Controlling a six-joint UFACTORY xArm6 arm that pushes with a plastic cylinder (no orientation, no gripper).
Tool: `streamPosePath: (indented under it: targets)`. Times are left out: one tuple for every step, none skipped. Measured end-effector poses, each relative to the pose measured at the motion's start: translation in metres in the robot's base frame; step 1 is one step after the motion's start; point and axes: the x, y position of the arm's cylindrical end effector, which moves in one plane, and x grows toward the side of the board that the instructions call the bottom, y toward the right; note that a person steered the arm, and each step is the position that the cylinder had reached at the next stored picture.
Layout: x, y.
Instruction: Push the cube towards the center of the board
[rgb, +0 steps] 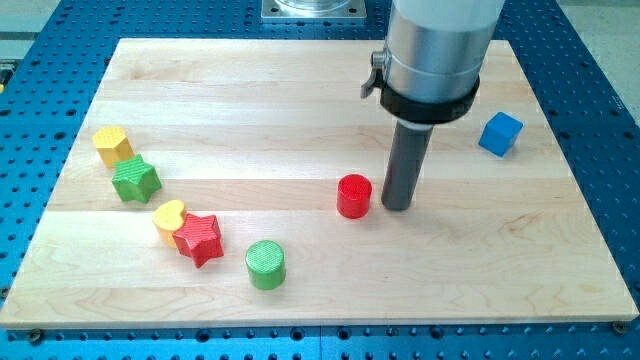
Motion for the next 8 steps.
streamPosePath:
  targets:
    - [0.000,-0.042]
    - [0.024,-0.072]
    - [0.019,-0.013]
    - [0.019,0.071]
    - [0.005,0.112]
    - [-0.028,0.147]
    - [-0.048,0.210]
    - [-0.068,0.220]
